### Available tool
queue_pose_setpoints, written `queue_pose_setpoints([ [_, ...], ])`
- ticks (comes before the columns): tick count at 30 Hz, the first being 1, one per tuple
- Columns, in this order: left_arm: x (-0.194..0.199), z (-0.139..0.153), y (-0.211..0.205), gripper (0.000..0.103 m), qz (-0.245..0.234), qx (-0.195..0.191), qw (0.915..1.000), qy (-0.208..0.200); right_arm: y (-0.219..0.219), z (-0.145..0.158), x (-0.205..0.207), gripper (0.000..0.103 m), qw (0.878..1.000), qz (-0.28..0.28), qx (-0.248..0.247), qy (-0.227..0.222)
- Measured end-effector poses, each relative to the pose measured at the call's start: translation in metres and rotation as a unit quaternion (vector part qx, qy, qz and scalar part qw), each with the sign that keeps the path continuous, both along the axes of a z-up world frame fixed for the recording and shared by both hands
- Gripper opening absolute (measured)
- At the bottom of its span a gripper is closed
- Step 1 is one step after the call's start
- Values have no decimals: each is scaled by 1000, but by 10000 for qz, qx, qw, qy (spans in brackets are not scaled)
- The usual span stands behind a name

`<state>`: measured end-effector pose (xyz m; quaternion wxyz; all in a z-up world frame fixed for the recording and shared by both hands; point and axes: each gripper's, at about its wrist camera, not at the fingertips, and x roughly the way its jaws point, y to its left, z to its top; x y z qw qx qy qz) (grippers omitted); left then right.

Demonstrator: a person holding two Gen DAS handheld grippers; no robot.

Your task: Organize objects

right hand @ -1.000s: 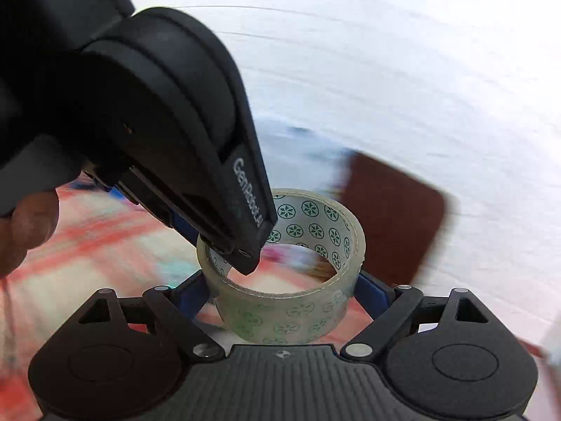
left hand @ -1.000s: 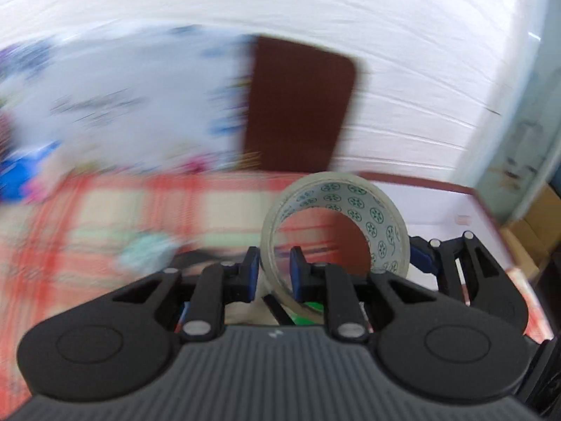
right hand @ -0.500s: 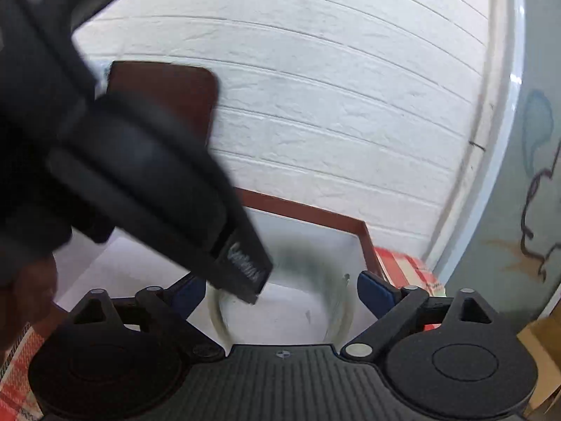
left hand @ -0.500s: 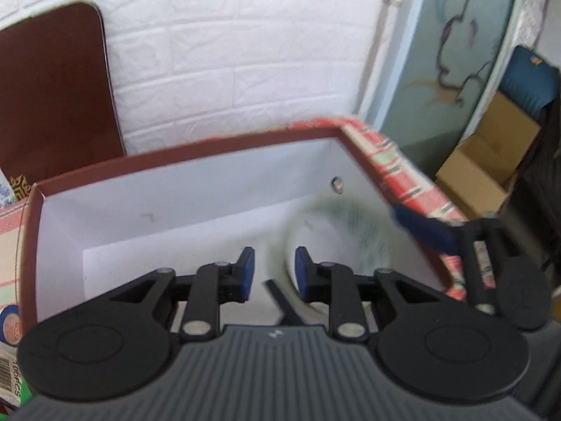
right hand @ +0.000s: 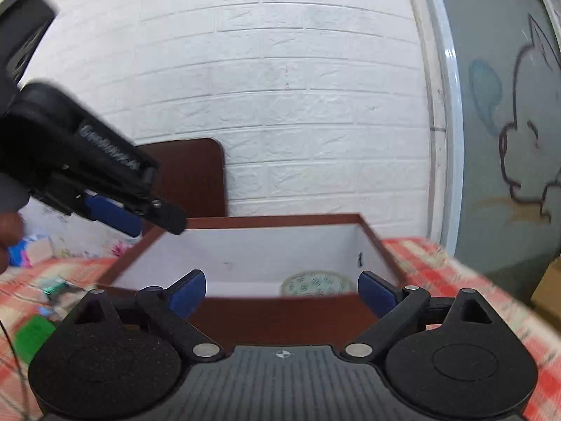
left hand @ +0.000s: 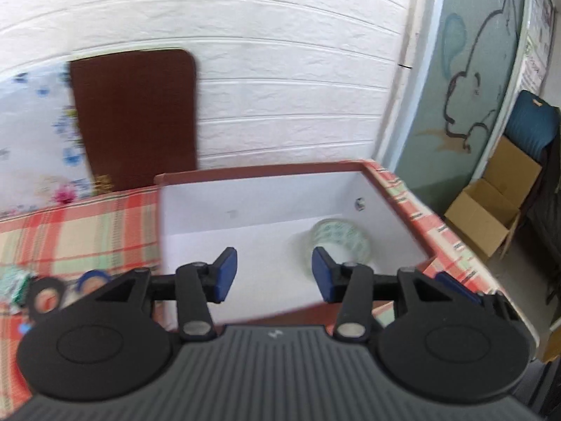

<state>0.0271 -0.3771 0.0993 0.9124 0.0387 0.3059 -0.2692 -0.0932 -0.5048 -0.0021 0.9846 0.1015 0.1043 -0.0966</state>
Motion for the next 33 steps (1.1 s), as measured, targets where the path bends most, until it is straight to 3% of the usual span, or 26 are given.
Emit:
queue_pose_setpoints([
  [3,-16,-16,47,51,340,179,9993,35,27,-5,-15,94,9986,249,397,229],
  [6,-21,-39,102,51,865,391,9950,313,50,-7,-12,85,9942,627,622,611],
  [13,-28,-81,224,51,2168,559,9717,748,102,1,48,44,9774,1581,507,1308],
  [14,-29,-85,235,51,2272,537,9690,806,109,1,57,43,9744,1708,453,1393],
  [21,-25,-105,275,51,2574,166,9593,1146,172,0,94,45,9513,2548,-377,1692],
  [25,-3,-101,271,51,2091,-298,9693,1256,192,-9,120,62,9434,2687,-552,1862],
  [27,11,-96,260,51,1807,-480,9739,1284,203,-18,133,65,9409,2685,-694,1943],
  [33,46,-110,226,44,1405,-312,9782,1497,207,-47,141,69,9270,2980,-990,2050],
])
